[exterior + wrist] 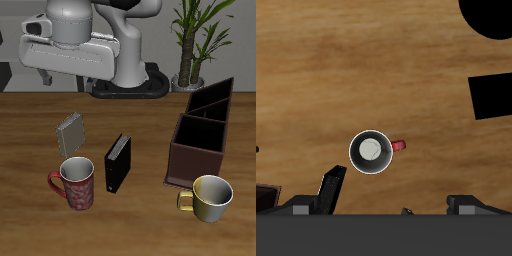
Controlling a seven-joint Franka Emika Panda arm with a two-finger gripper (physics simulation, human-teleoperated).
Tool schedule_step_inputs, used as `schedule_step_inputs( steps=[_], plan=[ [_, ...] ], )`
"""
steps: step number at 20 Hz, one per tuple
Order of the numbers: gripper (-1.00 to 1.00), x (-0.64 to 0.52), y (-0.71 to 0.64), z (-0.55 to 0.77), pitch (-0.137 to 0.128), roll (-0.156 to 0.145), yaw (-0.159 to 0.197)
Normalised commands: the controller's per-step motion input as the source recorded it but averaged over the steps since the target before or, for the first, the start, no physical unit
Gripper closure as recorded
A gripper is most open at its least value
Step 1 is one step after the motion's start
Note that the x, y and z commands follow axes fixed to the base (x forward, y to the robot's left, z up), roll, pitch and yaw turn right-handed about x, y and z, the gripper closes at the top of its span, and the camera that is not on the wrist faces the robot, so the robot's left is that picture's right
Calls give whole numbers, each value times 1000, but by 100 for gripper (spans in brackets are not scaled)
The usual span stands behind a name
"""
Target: Place the red mug into the left desk caddy's left compartment
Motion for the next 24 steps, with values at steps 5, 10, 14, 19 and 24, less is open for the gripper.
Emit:
schedule_step_inputs(
  steps=[5,10,14,19,24],
  plan=[
    [-100,47,-95,-257,3,-3,-4],
    [-100,-54,-123,-222,-15,-29,-9],
    [-100,-8,-50,-259,21,-13,5],
    [-100,-4,-15,-210,2,3,-18],
    [-100,36,45,-215,-5,11,-12]
  ],
)
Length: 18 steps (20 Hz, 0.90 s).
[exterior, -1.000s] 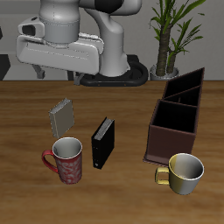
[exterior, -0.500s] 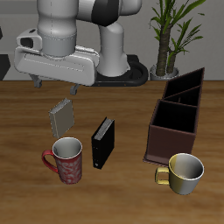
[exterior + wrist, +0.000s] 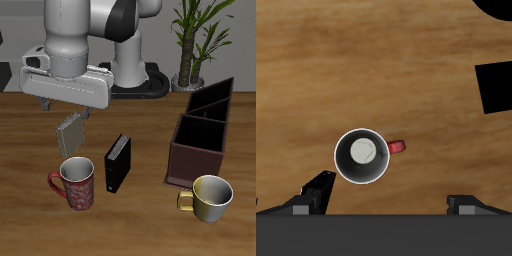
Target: Place the red mug into the left desk caddy's left compartment
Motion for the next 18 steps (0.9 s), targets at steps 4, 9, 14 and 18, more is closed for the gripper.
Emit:
schedule_step_inputs(
  steps=[4,9,14,18],
  plan=[
    [-100,-46,-64,-156,2,-31,-36],
    [-100,-135,-127,-146,-8,-20,-27],
    [-100,-26,-55,-180,-3,-13,-11],
    [-100,-60,-81,-228,-8,-8,-4]
  ],
)
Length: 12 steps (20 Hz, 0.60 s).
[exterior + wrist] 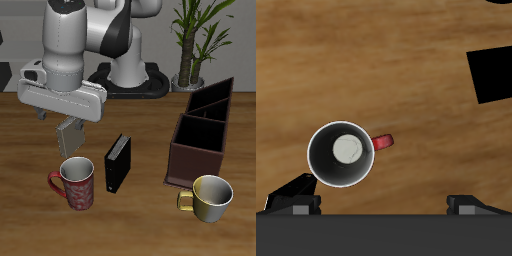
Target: Place the red mug into the left desk caddy's left compartment
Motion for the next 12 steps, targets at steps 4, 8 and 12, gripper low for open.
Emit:
schedule_step_inputs(
  steps=[4,8,12],
  plan=[
    [-100,-12,-66,-208,-31,-13,5],
    [-100,25,-72,-229,-6,-5,-11],
    [-100,103,4,-185,-6,2,-13]
  ],
)
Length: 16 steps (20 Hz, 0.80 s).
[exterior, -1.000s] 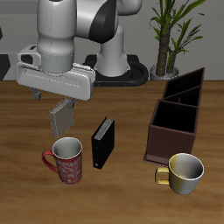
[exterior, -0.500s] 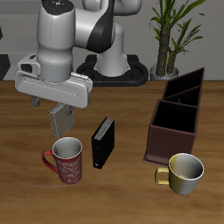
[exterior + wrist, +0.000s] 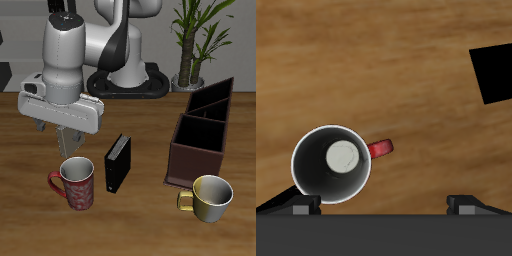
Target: Place the red mug into the left desk caddy's left compartment
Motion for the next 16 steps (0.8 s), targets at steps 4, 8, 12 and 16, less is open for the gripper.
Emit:
schedule_step_inputs(
  steps=[4,8,12,16],
  plan=[
    [-100,123,-80,-323,24,4,-24],
    [-100,39,-57,-238,16,-11,-17],
    [-100,15,-6,-328,27,16,-18],
    [-100,28,71,-295,29,37,7]
  ],
)
